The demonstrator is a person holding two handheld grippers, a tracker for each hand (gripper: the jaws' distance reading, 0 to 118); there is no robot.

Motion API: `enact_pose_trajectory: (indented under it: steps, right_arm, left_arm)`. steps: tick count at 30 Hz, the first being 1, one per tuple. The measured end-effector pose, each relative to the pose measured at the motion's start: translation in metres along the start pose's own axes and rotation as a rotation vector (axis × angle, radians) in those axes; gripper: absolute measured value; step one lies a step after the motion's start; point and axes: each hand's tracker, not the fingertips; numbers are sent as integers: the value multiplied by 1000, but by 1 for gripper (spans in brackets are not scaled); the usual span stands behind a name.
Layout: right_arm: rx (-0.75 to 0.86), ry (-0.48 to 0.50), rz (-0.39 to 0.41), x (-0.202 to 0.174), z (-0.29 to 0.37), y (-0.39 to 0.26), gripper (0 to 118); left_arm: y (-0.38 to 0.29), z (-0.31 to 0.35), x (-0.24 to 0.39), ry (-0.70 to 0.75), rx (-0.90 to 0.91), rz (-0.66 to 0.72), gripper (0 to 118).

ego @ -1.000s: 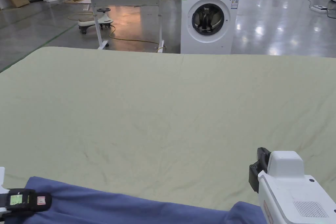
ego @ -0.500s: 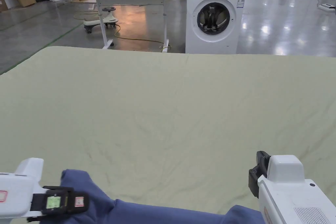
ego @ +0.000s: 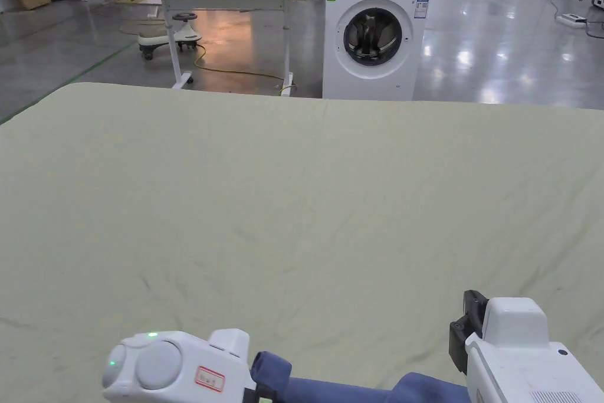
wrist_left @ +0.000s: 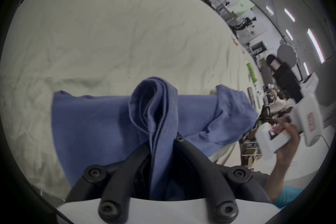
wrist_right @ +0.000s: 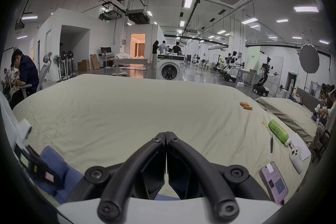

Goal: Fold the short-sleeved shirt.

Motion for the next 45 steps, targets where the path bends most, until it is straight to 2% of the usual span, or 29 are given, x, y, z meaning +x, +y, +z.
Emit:
enact_pose_trajectory:
  steps: [2, 6, 7, 8, 9, 10, 14, 16, 17, 18, 23, 26, 28, 30, 33, 40, 42, 44, 45]
  right_arm:
    - [-2, -6, 2, 1, 1, -1, 0]
    - [-6, -13, 1, 2, 2, -2, 0]
    - [-8, -12, 2, 3, 2, -3, 0]
    - [-10, -12, 2, 3, 2, -3, 0]
    - [-11, -11, 2, 3, 2, -3, 0]
    - [-14, -9, 1, 3, 2, -2, 0]
    - [-9, -15, 4, 5, 7, -1, 0]
    - [-6, -22, 4, 7, 9, 0, 0]
    - [-5, -26, 3, 7, 10, 0, 0]
    - [-3, -28, 2, 8, 12, 0, 0]
    - [-12, -36, 4, 8, 13, -3, 0]
    - [-20, -35, 4, 7, 13, -6, 0]
    - [-27, -33, 6, 6, 13, -7, 0]
    - [-32, -32, 9, 5, 13, -9, 0]
    - [-33, -32, 11, 5, 12, -10, 0]
    - [-15, -22, 11, 3, 10, -9, 0]
    - [1, -21, 11, 2, 11, -7, 0]
    - [28, -22, 3, 1, 12, -4, 0]
    - [39, -22, 1, 0, 13, -2, 0]
  left_arm:
    - [-2, -13, 2, 47, -9, -10, 5]
    - [-5, -18, -3, 21, 11, 25, 14]
    - [-5, -16, -4, -13, 26, 41, 22]
    - [-6, -11, -2, -64, 30, 48, 39]
    - [-6, -6, -1, -104, 29, 57, 52]
    - [-6, -1, 0, -127, 28, 55, 59]
    - [-5, 24, 1, -107, 85, 31, 57]
    - [-3, 37, -3, -139, 124, 29, 44]
    - [-2, 42, -6, -160, 147, 32, 30]
    - [-2, 46, -8, -171, 167, 36, 21]
    - [-11, 23, -6, -91, 112, -3, 11]
    - [-22, -7, 5, -34, 33, -57, 11]
    - [-29, -20, 9, -96, 4, -49, 11]
    - [-34, -26, 15, -153, 6, -53, 11]
    - [-39, -34, 20, -115, 21, -100, 11]
    - [-40, -24, 10, -148, 55, -76, 11]
    - [-38, -6, 5, -150, 85, -69, 20]
    - [-35, 24, -8, -149, 173, -65, 46]
    - [-33, 38, -16, -146, 202, -60, 51]
